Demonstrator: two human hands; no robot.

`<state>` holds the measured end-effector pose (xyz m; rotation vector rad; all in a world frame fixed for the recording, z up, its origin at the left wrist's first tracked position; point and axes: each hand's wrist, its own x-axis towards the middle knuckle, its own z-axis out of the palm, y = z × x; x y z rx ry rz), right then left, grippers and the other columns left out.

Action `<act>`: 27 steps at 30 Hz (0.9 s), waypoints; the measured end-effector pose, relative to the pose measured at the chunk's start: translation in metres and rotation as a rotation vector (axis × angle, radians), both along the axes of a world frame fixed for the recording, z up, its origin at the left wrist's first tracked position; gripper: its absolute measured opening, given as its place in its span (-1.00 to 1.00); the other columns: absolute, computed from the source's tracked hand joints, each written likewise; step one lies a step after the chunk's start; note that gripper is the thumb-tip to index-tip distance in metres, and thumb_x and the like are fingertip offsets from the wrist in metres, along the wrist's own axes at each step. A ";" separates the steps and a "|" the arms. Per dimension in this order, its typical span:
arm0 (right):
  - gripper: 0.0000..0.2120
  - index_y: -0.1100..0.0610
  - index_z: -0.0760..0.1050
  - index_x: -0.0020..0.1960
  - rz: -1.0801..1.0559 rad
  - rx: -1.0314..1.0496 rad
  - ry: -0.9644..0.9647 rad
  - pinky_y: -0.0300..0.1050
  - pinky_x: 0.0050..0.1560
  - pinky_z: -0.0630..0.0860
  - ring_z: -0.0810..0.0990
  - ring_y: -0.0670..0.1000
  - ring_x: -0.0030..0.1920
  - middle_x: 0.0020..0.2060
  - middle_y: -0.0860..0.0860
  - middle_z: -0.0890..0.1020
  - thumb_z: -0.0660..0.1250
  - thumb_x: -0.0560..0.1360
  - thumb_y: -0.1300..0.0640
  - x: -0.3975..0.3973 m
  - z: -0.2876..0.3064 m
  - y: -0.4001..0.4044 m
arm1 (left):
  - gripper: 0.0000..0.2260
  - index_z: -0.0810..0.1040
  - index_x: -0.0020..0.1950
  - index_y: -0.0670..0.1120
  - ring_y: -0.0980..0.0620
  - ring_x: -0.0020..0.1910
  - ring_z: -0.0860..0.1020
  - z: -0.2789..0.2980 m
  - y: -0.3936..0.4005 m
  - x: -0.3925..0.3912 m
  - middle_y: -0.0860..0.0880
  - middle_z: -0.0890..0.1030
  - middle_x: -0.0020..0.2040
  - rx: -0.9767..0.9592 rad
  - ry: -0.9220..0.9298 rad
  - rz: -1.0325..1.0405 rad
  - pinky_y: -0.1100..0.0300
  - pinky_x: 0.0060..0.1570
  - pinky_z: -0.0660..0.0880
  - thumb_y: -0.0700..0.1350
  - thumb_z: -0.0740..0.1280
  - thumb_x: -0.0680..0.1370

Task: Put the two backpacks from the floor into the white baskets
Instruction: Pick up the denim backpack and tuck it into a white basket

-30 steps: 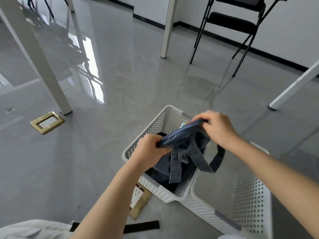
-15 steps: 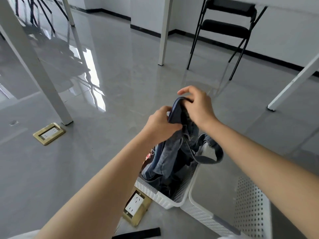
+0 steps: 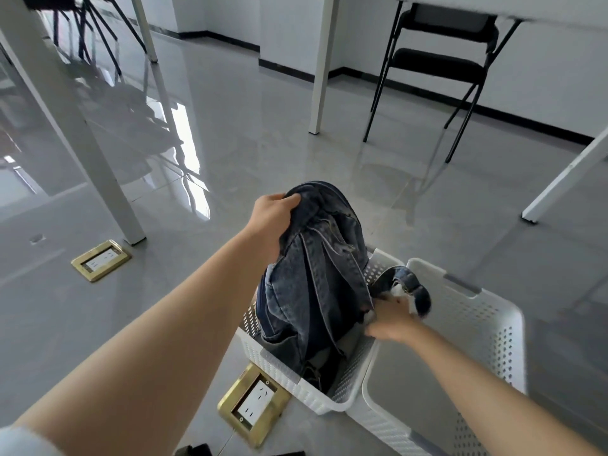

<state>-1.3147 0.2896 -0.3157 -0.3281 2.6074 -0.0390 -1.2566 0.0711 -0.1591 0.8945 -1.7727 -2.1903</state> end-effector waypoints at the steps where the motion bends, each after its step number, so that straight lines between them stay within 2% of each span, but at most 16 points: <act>1: -0.53 -0.02 0.45 0.27 -0.026 0.011 0.041 0.17 0.29 0.34 0.35 0.22 0.35 0.29 0.05 0.44 0.25 0.36 -0.04 -0.004 -0.005 0.005 | -0.85 0.60 -0.15 -0.14 -0.08 -0.30 0.62 -0.002 -0.003 0.000 -0.15 0.65 -0.21 0.020 -0.008 0.030 0.02 -0.08 0.61 -0.17 0.29 0.58; 2: -0.63 0.01 0.52 0.22 -0.079 -0.044 0.083 0.09 0.24 0.39 0.41 0.21 0.31 0.26 0.08 0.51 0.23 0.44 -0.01 -0.005 -0.001 0.010 | -0.86 0.60 -0.13 -0.14 -0.09 -0.28 0.62 -0.004 -0.008 0.001 -0.15 0.65 -0.20 0.038 -0.020 0.063 0.02 -0.06 0.62 -0.17 0.29 0.58; 3: -0.73 0.07 0.59 0.11 -0.182 -0.190 0.093 -0.03 0.08 0.46 0.52 0.20 0.22 0.16 0.13 0.60 0.22 0.49 0.06 -0.010 0.005 0.013 | -0.88 0.60 -0.11 -0.14 -0.09 -0.27 0.62 -0.007 -0.013 0.003 -0.15 0.65 -0.19 0.050 -0.033 0.098 0.01 -0.05 0.62 -0.17 0.30 0.58; 5: -0.77 0.15 0.58 -0.09 -0.489 -0.626 0.038 -0.18 -0.30 0.38 0.68 0.14 -0.08 -0.11 0.16 0.70 0.14 0.53 0.25 -0.022 0.032 0.013 | -0.90 0.60 -0.04 -0.15 -0.09 -0.25 0.61 -0.013 -0.024 0.007 -0.15 0.65 -0.18 0.071 -0.053 0.163 -0.03 0.02 0.60 -0.17 0.31 0.57; 6: -0.77 0.16 0.53 -0.10 -0.650 -0.816 -0.006 -0.24 -0.36 0.33 0.70 0.09 -0.26 -0.26 0.12 0.70 0.11 0.57 0.26 -0.029 0.048 0.012 | -0.88 0.60 0.01 -0.17 -0.10 -0.21 0.62 -0.016 -0.028 0.009 -0.16 0.65 -0.14 0.078 -0.066 0.184 -0.06 0.06 0.59 -0.16 0.31 0.56; 7: -0.79 0.16 0.49 -0.10 -0.738 -0.970 -0.032 -0.25 -0.38 0.37 0.68 0.04 -0.41 -0.40 0.07 0.66 0.10 0.60 0.24 -0.034 0.070 0.009 | -0.85 0.61 0.06 -0.18 -0.12 -0.17 0.63 -0.018 -0.031 0.010 -0.17 0.66 -0.10 0.083 -0.082 0.199 -0.08 0.09 0.58 -0.15 0.32 0.56; 9: -0.82 0.17 0.46 -0.14 -0.743 -1.182 -0.046 -0.10 -0.46 0.57 0.62 0.05 -0.53 -0.54 0.06 0.56 0.17 0.61 0.19 -0.035 0.110 -0.001 | -0.83 0.60 0.08 -0.18 -0.14 -0.13 0.64 -0.021 -0.030 0.011 -0.18 0.66 -0.07 0.095 -0.094 0.202 -0.08 0.08 0.59 -0.14 0.32 0.56; 11: -0.84 0.19 0.48 -0.14 -0.591 -1.267 -0.094 -0.06 -0.48 0.63 0.59 0.04 -0.56 -0.61 0.05 0.51 0.22 0.60 0.20 -0.025 0.144 -0.014 | -0.85 0.60 0.06 -0.18 -0.12 -0.21 0.63 -0.021 -0.025 0.012 -0.18 0.65 -0.14 0.103 -0.086 0.187 -0.01 -0.02 0.61 -0.15 0.30 0.58; 14: -0.84 0.14 0.51 -0.09 -0.319 -1.261 -0.252 -0.22 -0.57 0.49 0.56 -0.02 -0.61 -0.63 0.02 0.52 0.20 0.61 0.14 -0.003 0.165 -0.032 | -0.84 0.60 0.07 -0.19 -0.08 -0.28 0.62 -0.022 -0.021 0.013 -0.16 0.64 -0.19 0.121 -0.070 0.171 0.06 -0.13 0.61 -0.17 0.28 0.59; 16: -0.81 0.14 0.51 -0.05 -0.231 -1.173 -0.361 -0.20 -0.58 0.49 0.60 0.02 -0.57 -0.56 0.08 0.56 0.16 0.62 0.12 0.005 0.151 -0.037 | -0.82 0.60 0.10 -0.20 -0.10 -0.27 0.62 -0.023 -0.024 0.014 -0.18 0.65 -0.16 0.113 -0.076 0.171 0.04 -0.10 0.61 -0.16 0.28 0.59; 18: -0.83 0.16 0.50 -0.02 -0.249 -0.923 -0.325 -0.03 -0.50 0.61 0.66 0.11 -0.46 -0.42 0.13 0.61 0.13 0.62 0.20 0.002 0.121 -0.033 | -0.79 0.60 0.14 -0.20 -0.12 -0.22 0.64 -0.024 -0.028 0.016 -0.20 0.67 -0.09 0.083 -0.091 0.166 0.00 -0.06 0.61 -0.14 0.28 0.59; 20: -0.87 0.17 0.51 0.01 -0.171 -0.492 -0.128 0.12 -0.30 0.67 0.69 0.18 -0.26 -0.21 0.14 0.64 0.19 0.56 0.23 -0.009 0.091 -0.022 | -0.79 0.61 0.12 -0.18 -0.14 -0.16 0.65 -0.027 -0.032 0.018 -0.21 0.68 -0.04 0.038 -0.111 0.149 -0.02 -0.02 0.62 -0.10 0.29 0.58; 22: -0.78 0.19 0.52 0.12 0.010 -0.170 0.058 0.05 -0.03 0.61 0.64 0.23 0.02 0.02 0.17 0.65 0.29 0.51 0.14 -0.016 0.073 -0.017 | -0.84 0.62 -0.03 -0.13 -0.14 -0.13 0.65 -0.030 -0.035 0.019 -0.20 0.68 -0.05 0.002 -0.135 0.127 -0.03 0.02 0.61 -0.06 0.30 0.58; 23: -0.72 0.19 0.50 0.17 0.066 -0.155 0.119 -0.03 0.05 0.55 0.60 0.22 0.12 0.10 0.17 0.64 0.31 0.49 0.12 -0.015 0.072 -0.020 | -0.84 0.60 -0.11 -0.10 -0.14 -0.13 0.65 -0.031 -0.035 0.020 -0.19 0.67 -0.07 -0.006 -0.143 0.122 -0.02 0.03 0.61 -0.05 0.30 0.58; 25: -0.66 0.14 0.48 0.23 0.120 -0.322 0.137 -0.14 0.02 0.44 0.56 0.17 0.19 0.14 0.09 0.63 0.34 0.48 0.07 -0.009 0.076 -0.034 | -0.82 0.59 -0.13 -0.09 -0.13 -0.15 0.64 -0.032 -0.036 0.019 -0.17 0.67 -0.10 -0.001 -0.141 0.116 0.00 0.00 0.61 -0.02 0.30 0.58; 27: -0.60 0.08 0.43 0.30 0.167 -0.550 0.008 -0.14 0.11 0.43 0.54 0.06 0.22 0.16 -0.01 0.58 0.37 0.49 0.05 0.002 0.087 -0.056 | -0.81 0.61 -0.09 -0.12 -0.12 -0.21 0.64 -0.032 -0.033 0.017 -0.16 0.66 -0.15 0.011 -0.120 0.103 0.02 -0.05 0.62 -0.02 0.30 0.58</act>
